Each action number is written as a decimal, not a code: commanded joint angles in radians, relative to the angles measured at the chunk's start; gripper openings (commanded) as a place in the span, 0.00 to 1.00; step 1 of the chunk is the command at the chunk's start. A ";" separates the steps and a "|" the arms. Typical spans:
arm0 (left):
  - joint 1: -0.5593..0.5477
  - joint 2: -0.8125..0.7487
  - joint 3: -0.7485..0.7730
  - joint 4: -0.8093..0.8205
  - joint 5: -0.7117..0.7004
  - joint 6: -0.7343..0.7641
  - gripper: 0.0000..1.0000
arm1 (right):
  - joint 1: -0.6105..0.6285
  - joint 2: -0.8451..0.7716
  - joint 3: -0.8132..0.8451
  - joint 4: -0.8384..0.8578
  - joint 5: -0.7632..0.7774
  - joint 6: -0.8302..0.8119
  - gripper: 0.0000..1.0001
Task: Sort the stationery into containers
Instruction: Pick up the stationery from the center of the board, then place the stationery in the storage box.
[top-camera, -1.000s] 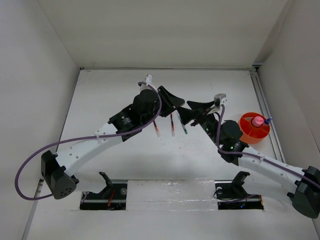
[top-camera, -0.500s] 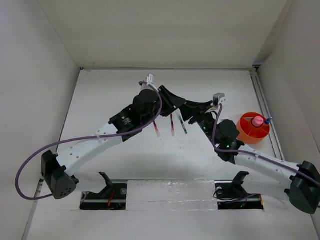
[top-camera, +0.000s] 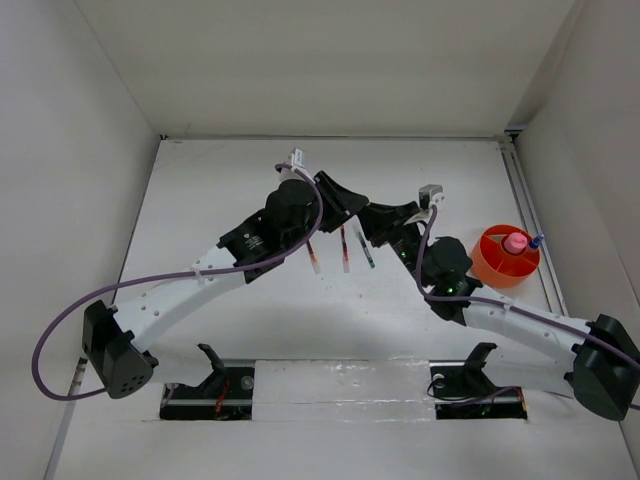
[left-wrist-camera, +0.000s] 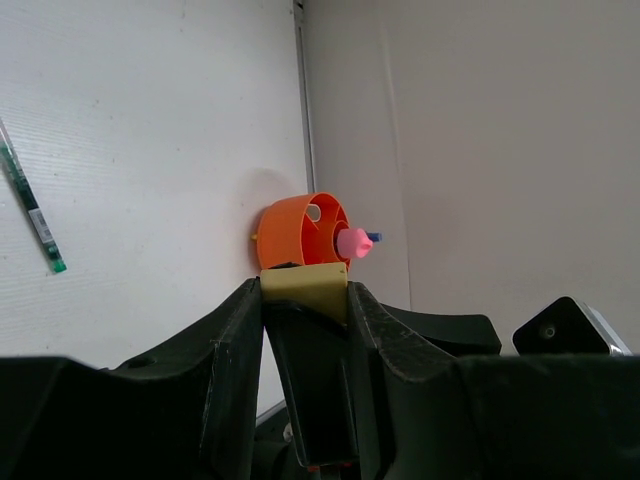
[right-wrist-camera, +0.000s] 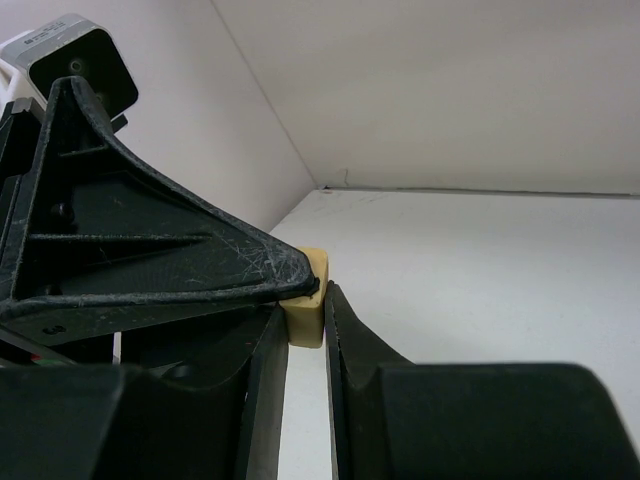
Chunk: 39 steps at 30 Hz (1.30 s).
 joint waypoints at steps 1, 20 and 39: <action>-0.013 -0.010 -0.007 0.022 0.037 0.017 0.00 | 0.001 0.002 0.049 0.065 0.010 -0.013 0.00; 0.060 -0.105 0.159 -0.349 -0.204 0.149 1.00 | -0.011 -0.329 0.154 -0.808 0.431 0.049 0.00; 0.060 -0.157 0.018 -0.520 -0.154 0.389 1.00 | -0.309 -0.536 0.313 -1.980 0.800 1.017 0.00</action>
